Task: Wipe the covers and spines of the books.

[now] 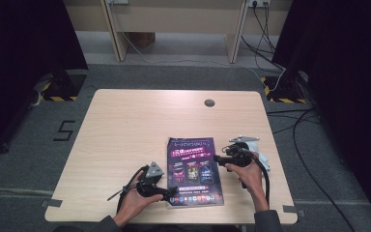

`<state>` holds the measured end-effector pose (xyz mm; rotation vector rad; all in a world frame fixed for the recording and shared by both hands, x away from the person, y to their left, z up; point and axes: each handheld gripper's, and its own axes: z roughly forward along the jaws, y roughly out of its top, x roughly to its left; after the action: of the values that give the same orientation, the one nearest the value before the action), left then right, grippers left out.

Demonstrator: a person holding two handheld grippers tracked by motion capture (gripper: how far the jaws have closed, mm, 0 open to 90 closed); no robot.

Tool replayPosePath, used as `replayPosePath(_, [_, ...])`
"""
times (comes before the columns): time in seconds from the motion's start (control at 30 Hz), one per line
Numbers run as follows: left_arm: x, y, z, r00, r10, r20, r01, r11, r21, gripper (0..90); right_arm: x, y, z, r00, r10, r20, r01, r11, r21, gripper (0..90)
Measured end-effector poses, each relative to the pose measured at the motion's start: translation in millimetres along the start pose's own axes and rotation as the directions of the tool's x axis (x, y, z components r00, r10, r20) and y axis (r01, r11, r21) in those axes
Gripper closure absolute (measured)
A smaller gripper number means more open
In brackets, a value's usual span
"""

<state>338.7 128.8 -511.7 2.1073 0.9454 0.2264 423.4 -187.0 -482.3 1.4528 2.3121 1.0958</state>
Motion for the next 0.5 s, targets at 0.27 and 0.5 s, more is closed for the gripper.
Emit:
replayPosePath(0.27, [-4.6, 3.5, 6.7, 0.9994, 0.033, 0.009, -0.033, 0.9991, 0.028, 18.8, 12.2, -2.7, 12.5, 0.9993, -0.037, -0.011, 0.037, 0.998, 0.042, 30.6])
replayPosePath(0.5, [-4.9, 3.7, 5.5, 0.9985, 0.05, 0.025, -0.051, 0.9979, 0.039, 21.8, 10.6, -1.6, 8.6, 0.9998, -0.017, -0.011, 0.017, 1.0, 0.02, 30.0])
